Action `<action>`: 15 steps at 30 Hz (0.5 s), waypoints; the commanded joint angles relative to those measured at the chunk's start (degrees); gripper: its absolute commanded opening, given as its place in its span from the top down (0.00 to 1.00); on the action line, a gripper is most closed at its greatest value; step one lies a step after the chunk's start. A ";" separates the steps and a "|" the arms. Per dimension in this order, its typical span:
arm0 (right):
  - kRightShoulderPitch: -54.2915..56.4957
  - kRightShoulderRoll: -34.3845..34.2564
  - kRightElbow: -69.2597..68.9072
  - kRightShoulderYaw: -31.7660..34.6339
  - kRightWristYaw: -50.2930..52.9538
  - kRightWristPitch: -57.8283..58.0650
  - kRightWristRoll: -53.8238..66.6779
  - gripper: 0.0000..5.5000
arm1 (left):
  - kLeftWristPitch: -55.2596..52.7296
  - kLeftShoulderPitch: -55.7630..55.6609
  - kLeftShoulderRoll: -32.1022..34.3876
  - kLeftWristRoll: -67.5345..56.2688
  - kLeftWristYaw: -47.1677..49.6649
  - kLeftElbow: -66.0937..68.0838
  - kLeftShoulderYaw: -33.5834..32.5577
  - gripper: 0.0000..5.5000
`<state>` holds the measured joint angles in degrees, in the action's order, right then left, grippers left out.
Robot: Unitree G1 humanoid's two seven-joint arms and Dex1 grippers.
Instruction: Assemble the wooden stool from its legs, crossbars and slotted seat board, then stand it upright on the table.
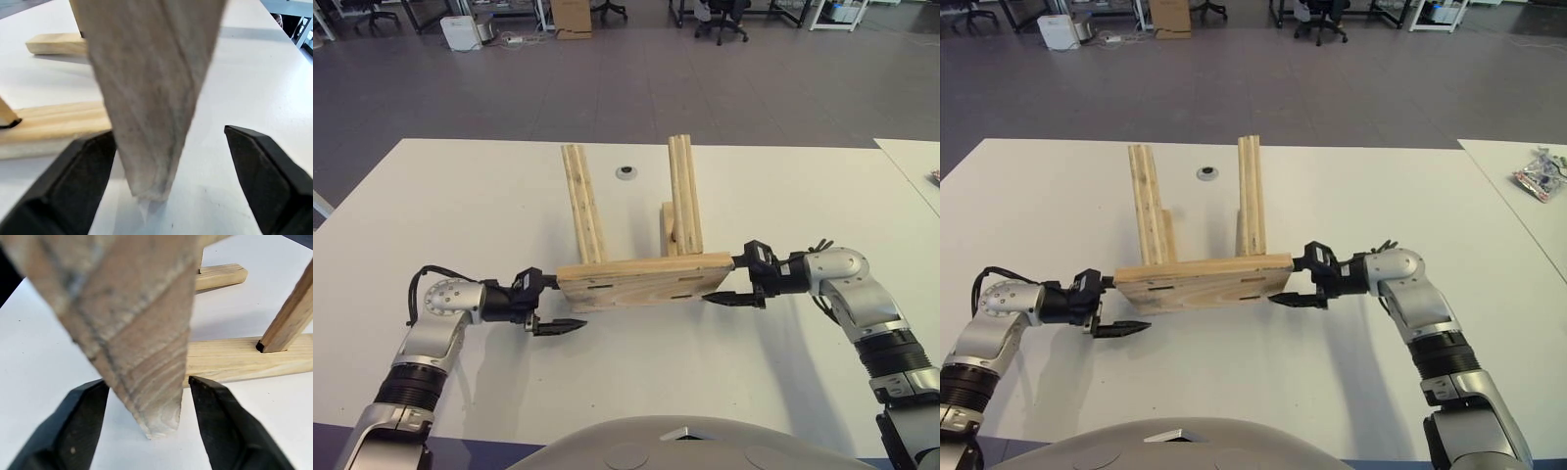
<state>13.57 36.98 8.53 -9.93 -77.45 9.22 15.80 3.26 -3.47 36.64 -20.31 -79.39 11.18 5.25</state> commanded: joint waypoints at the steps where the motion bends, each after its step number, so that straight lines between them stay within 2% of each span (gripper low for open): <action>1: 0.84 -0.44 0.93 -1.20 -0.61 -1.42 -0.70 0.57 | -0.10 -0.48 -0.66 -0.86 0.39 -0.35 -0.53 0.41; 5: -0.10 -1.31 0.71 -2.05 -0.68 -2.81 -0.43 0.71 | -0.57 1.01 -1.08 -1.11 0.19 -0.47 -0.70 0.55; 9: -0.80 -1.53 -0.45 -1.74 -0.77 -1.99 0.64 0.72 | -2.63 1.26 -1.83 -2.10 0.88 -0.96 -0.93 0.69; 15: -1.76 -0.11 -6.58 -0.42 0.17 6.42 3.78 0.72 | -14.99 1.30 -1.01 -7.66 3.20 -8.31 -2.99 0.69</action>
<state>12.22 37.51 5.22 -11.13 -78.67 11.51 16.45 -6.38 -1.70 36.69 -22.81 -78.63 5.87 3.65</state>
